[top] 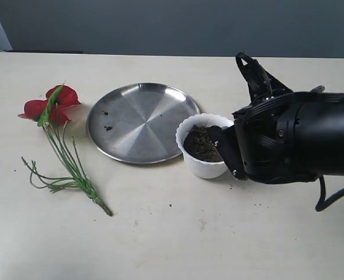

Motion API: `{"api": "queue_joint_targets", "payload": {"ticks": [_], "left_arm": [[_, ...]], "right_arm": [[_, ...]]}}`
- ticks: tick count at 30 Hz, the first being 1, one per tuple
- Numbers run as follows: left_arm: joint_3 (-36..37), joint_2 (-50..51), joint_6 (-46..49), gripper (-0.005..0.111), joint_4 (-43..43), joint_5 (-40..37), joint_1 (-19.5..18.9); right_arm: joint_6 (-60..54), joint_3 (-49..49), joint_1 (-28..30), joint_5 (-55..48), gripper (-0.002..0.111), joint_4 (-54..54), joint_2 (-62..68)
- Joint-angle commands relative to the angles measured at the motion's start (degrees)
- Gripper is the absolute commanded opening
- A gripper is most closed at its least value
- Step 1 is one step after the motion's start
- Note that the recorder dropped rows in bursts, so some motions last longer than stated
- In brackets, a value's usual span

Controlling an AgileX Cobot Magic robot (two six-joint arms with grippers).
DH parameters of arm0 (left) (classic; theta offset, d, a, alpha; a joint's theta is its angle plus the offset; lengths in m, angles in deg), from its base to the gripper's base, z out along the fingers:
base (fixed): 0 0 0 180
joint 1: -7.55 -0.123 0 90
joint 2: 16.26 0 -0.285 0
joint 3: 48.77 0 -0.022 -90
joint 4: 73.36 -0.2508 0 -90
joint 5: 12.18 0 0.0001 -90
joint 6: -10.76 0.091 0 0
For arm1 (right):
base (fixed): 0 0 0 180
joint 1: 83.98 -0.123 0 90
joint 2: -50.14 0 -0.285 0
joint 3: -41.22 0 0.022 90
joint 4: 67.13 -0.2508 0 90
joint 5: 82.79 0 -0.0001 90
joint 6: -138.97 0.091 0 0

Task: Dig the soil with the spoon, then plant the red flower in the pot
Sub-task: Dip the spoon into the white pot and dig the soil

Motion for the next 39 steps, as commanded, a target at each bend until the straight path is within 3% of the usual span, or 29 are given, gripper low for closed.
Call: {"api": "queue_joint_targets", "payload": {"ticks": [1, 9, 18, 27, 39], "left_arm": [[-0.2, -0.3, -0.2, 0.0, -0.1, 0.3, 0.4], [-0.2, -0.3, -0.2, 0.0, -0.1, 0.3, 0.4], [-0.2, -0.3, -0.2, 0.0, -0.1, 0.3, 0.4], [-0.2, -0.3, -0.2, 0.0, -0.1, 0.3, 0.4], [-0.2, -0.3, -0.2, 0.0, -0.1, 0.3, 0.4]], "right_arm": [[0.5, 0.2, 0.2, 0.6, 0.0, 1.2, 0.7], [1.5, 0.2, 0.2, 1.7, 0.0, 1.9, 3.6], [10.3, 0.2, 0.2, -1.3, 0.0, 8.1, 3.9], [4.9, 0.2, 0.2, 2.6, 0.0, -0.4, 3.9], [10.0, 0.2, 0.2, 0.6, 0.0, 1.2, 3.0]]}}
